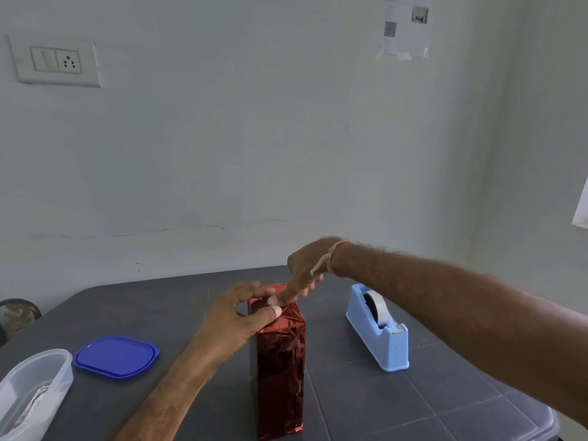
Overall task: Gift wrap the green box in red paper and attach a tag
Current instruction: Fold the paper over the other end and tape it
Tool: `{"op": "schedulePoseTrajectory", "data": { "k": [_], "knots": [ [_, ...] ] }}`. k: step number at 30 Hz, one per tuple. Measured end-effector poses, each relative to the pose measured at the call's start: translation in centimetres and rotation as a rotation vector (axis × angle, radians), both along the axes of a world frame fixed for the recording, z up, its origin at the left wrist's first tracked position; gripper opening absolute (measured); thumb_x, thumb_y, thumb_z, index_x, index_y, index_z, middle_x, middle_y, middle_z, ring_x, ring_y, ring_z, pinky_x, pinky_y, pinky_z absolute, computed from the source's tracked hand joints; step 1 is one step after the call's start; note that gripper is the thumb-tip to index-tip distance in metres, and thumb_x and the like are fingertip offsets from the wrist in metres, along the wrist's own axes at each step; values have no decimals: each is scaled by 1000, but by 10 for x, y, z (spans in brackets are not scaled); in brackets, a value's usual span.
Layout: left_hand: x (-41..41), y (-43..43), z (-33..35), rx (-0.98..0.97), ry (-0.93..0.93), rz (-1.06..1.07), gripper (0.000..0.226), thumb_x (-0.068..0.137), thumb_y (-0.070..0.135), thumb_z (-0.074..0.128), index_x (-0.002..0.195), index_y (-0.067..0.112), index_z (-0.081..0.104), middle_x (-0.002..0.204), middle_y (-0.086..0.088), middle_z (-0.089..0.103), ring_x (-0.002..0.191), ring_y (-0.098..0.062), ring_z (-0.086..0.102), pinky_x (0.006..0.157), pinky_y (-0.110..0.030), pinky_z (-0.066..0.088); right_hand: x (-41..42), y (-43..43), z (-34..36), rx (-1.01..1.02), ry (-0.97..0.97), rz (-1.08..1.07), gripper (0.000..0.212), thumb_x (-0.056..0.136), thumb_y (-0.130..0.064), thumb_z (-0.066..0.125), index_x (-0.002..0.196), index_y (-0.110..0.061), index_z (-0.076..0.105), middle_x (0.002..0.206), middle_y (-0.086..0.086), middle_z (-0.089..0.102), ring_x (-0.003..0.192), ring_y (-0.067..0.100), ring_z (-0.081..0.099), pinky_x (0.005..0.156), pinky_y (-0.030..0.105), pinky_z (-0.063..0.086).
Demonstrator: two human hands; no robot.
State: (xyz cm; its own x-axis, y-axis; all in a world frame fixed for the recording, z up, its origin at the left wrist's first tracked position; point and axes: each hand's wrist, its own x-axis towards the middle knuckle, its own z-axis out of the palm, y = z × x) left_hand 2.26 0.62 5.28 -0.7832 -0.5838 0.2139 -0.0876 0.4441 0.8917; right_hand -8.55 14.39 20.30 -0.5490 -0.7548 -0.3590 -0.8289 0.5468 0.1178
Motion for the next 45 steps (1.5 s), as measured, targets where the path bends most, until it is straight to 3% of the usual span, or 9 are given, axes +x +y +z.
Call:
{"op": "schedulePoseTrajectory", "data": {
  "k": [2, 4, 6, 10, 17, 21, 26, 37, 45],
  "knots": [
    [0, 1, 0, 8, 5, 1, 26, 81, 42, 81, 103, 50, 68, 136, 26, 46, 109, -10, 58, 90, -33, 49, -13, -18, -19, 4, -133, -8, 46, 105, -42, 51, 125, -2, 64, 112, 3, 68, 103, 23, 63, 111, 37, 42],
    [0, 1, -1, -3, 15, 5, 26, 81, 42, 81, 103, 49, 70, 136, 26, 47, 113, -9, 57, 92, -32, 48, -26, -30, -32, -5, -208, 19, 49, 98, -62, 53, 101, -15, 67, 88, -9, 62, 81, 10, 61, 87, 30, 46],
    [2, 0, -3, -5, 26, 5, 27, 82, 41, 81, 106, 47, 71, 137, 26, 49, 111, -7, 57, 90, -30, 46, -44, -37, -45, -38, -225, 9, 47, 95, -67, 54, 92, -21, 63, 92, -8, 65, 80, 6, 61, 75, 27, 45],
    [5, -1, -3, -6, 46, -13, 27, 84, 41, 79, 108, 49, 70, 137, 27, 48, 105, -3, 57, 78, -27, 48, -58, -34, -64, -158, -405, -113, 57, 81, -78, 63, 98, -23, 69, 111, -5, 74, 104, 16, 67, 101, 45, 45],
    [3, -3, -5, -17, 55, -16, 29, 83, 41, 80, 108, 53, 73, 139, 27, 51, 109, -21, 61, 76, -25, 45, -74, -23, -101, -395, -721, -245, 57, 76, -75, 68, 105, -26, 71, 103, -5, 74, 90, 12, 67, 79, 36, 44],
    [3, -4, -7, -24, 51, -10, 29, 83, 41, 81, 111, 47, 73, 138, 29, 49, 99, -5, 54, 85, -28, 45, -75, -16, -115, -533, -829, -295, 56, 74, -70, 73, 106, -23, 74, 97, -8, 74, 87, 10, 67, 77, 34, 45],
    [6, -5, -7, -61, 36, -41, 34, 86, 42, 76, 118, 49, 70, 140, 29, 45, 117, 5, 48, 99, -27, 43, -72, -9, -129, -638, -953, -310, 54, 72, -63, 78, 107, -22, 72, 103, -5, 73, 93, 12, 67, 81, 35, 47],
    [9, -5, -5, -68, -29, -86, 40, 91, 40, 68, 130, 47, 63, 139, 24, 38, 112, 1, 48, 78, -9, 41, -57, -9, -165, -913, -1301, -412, 55, 69, -66, 79, 103, -23, 72, 111, 0, 68, 104, 18, 61, 87, 37, 45],
    [7, -2, -2, -39, -15, -72, 48, 77, 50, 69, 125, 49, 66, 137, 27, 40, 112, 1, 49, 87, -16, 43, -50, -13, -178, -1030, -1382, -535, 41, 79, -62, 74, 93, -23, 72, 103, -2, 69, 101, 17, 59, 90, 36, 42]
  ]
}}
